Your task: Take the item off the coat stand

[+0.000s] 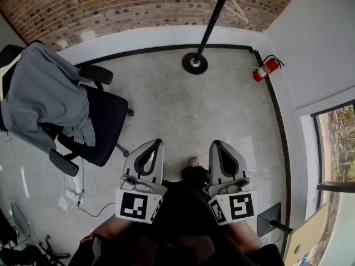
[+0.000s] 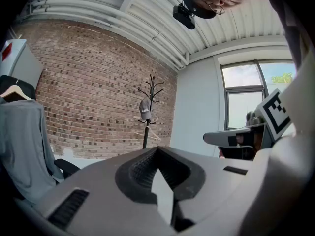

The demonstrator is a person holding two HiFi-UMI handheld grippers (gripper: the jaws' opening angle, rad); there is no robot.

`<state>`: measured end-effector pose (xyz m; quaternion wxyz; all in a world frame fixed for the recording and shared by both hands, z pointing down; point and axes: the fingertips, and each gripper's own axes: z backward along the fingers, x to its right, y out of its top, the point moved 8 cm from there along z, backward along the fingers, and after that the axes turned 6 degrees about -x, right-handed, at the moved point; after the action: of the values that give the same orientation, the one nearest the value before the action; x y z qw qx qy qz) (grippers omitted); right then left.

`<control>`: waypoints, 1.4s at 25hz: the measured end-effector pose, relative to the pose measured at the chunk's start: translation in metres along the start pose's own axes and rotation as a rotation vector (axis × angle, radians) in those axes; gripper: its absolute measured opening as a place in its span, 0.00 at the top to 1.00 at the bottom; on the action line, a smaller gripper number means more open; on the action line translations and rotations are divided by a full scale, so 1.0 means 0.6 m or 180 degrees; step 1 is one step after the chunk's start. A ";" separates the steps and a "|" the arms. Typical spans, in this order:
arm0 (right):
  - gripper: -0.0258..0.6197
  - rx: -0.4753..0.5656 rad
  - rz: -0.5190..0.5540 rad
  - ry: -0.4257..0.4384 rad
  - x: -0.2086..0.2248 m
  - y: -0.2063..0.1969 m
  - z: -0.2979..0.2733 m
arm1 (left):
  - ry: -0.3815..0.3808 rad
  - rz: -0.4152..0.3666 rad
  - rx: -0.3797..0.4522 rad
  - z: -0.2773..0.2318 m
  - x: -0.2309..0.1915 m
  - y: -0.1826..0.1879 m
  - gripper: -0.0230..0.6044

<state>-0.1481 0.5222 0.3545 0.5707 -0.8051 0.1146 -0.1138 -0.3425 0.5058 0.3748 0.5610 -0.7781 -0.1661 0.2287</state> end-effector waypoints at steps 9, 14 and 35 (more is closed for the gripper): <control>0.94 0.0086 -0.0044 0.0087 0.085 0.008 -0.081 | 0.0157 -0.0081 0.0005 -0.094 -0.008 0.017 0.92; 0.94 0.0121 -0.0075 0.0161 0.199 0.021 -0.154 | 0.0255 -0.0138 -0.0041 -0.216 0.010 0.041 0.92; 0.94 0.0101 -0.0208 0.0382 0.596 0.087 -0.339 | 0.0203 -0.0282 -0.0005 -0.644 0.133 0.157 0.92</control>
<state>0.1243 0.2114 0.3895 0.5715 -0.7910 0.1205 -0.1822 -0.0655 0.2090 0.3744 0.5749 -0.7773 -0.1826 0.1787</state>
